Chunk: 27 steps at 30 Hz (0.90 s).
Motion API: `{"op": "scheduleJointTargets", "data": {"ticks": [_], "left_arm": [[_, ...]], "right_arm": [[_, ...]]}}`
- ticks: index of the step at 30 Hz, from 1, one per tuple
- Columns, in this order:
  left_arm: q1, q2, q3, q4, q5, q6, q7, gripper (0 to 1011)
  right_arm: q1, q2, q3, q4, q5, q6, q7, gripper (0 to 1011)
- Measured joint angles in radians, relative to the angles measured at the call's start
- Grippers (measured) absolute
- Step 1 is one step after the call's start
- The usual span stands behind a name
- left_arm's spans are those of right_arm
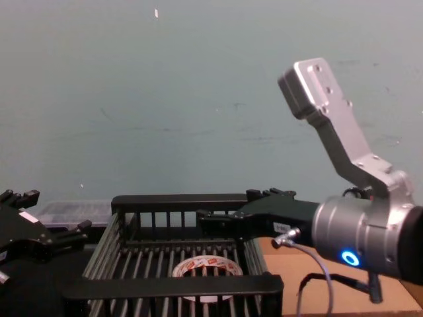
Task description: Pick up the white tape and place it into the black box , Pick up the silver tape and place it into the brown box.
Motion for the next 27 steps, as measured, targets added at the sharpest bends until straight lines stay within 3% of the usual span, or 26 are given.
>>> {"op": "scheduleJointTargets", "data": {"ticks": [13, 27], "left_arm": [[0.0, 0.0, 0.0, 0.0, 0.0, 0.0, 0.0, 1001], [0.0, 0.0, 0.0, 0.0, 0.0, 0.0, 0.0, 1001]], "right_arm": [[-0.145, 0.098, 0.014, -0.221, 0.061, 0.023, 0.035, 1000], [-0.266, 0.199, 0.023, -0.384, 0.115, 0.003, 0.06, 1000]]}}
